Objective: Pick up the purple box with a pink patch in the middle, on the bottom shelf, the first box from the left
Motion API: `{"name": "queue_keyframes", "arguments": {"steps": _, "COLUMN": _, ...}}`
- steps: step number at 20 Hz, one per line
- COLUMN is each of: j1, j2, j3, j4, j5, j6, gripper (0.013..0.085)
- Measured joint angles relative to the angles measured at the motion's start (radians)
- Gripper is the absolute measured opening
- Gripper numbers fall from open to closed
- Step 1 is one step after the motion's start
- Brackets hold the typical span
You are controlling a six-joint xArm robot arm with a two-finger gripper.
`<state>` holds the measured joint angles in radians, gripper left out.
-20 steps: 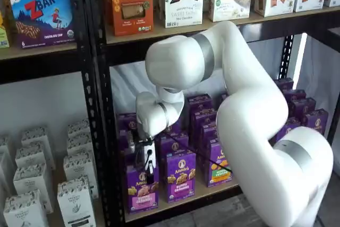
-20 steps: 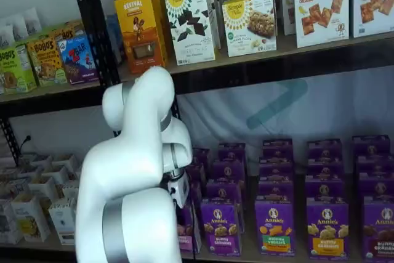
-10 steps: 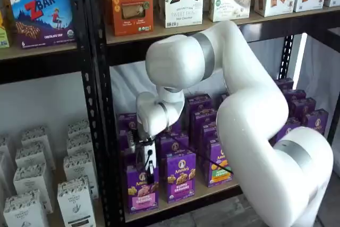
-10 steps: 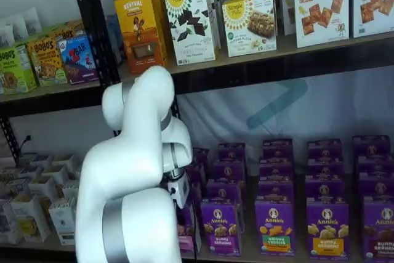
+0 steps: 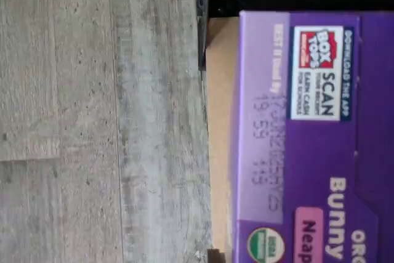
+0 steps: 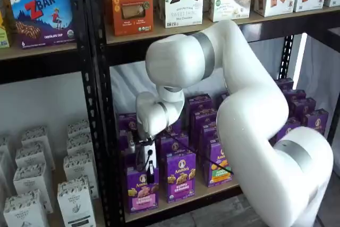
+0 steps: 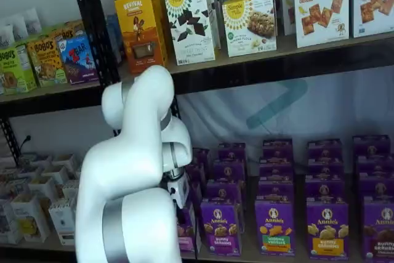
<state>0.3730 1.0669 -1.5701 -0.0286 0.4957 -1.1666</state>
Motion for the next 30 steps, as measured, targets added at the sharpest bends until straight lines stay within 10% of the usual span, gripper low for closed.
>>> {"name": "queue_keyframes", "arguments": {"steps": 10, "j1": 0.002, "j2": -0.003, "j3": 0.009, "j4": 0.000, "j5": -0.009, "j6": 0.002, "gripper": 0.0290}}
{"name": "queue_keyframes", "arguments": {"steps": 30, "j1": 0.005, "j2": -0.165, "j3": 0.240, "j4": -0.038, "j5": -0.054, "j6": 0.040, "gripper": 0.0290}}
